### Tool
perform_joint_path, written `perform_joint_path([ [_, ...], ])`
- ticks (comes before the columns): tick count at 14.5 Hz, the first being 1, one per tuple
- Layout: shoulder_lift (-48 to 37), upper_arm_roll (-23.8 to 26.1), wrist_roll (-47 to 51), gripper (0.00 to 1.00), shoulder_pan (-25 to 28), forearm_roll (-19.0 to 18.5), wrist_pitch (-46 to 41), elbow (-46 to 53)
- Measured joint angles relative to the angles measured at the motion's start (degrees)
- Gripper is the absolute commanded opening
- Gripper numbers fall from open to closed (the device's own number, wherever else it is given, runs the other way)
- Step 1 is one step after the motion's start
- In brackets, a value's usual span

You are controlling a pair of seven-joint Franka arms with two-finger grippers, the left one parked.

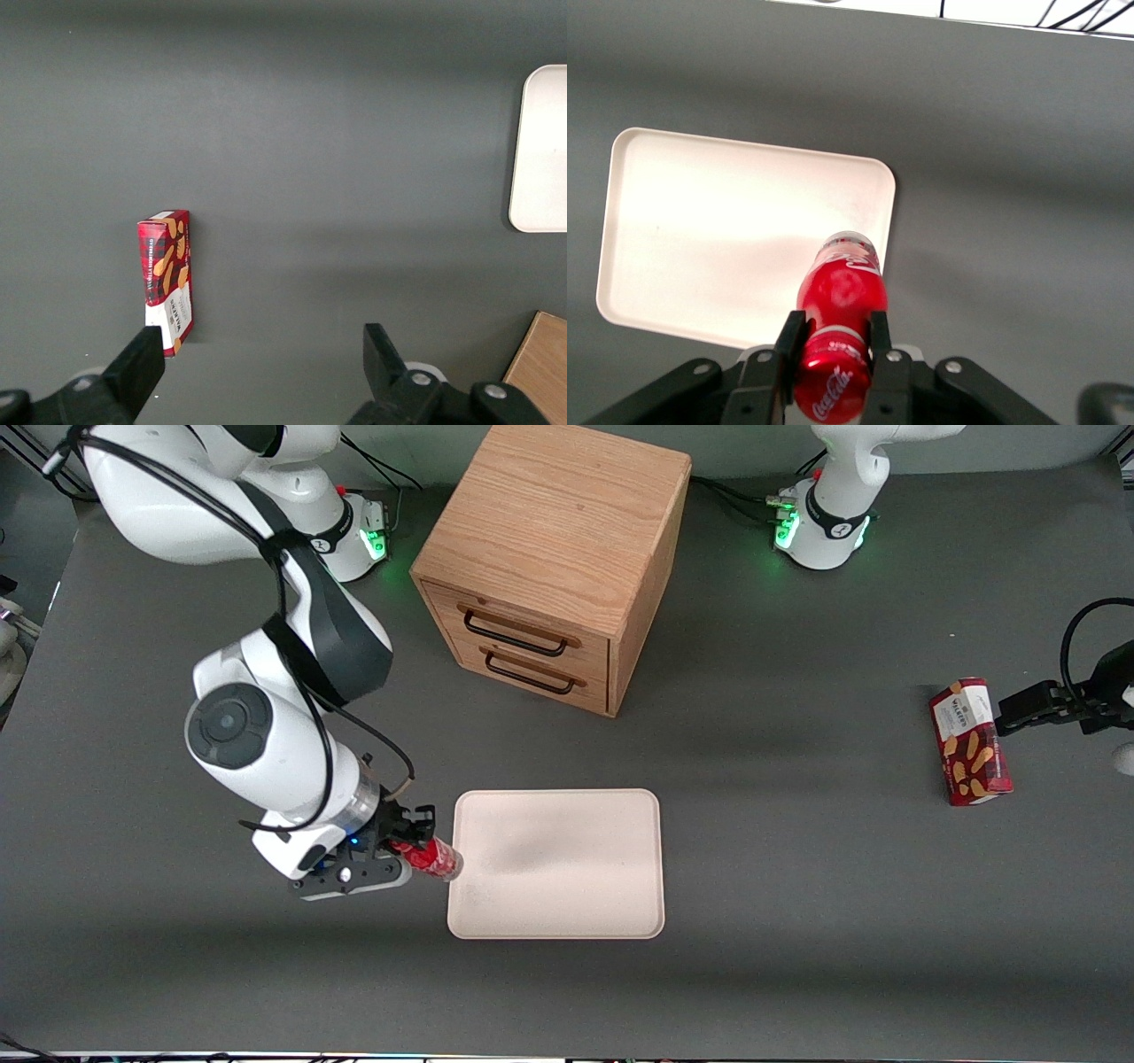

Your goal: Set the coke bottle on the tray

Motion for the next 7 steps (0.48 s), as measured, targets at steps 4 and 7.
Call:
perform_joint_path([
  [4,5.3,0.2,0.0,0.00,0.8,-4.3,5.0,0.2],
  [7,8.7,0.2,0.0,0.00,1.3,-4.8,7.6,0.2],
])
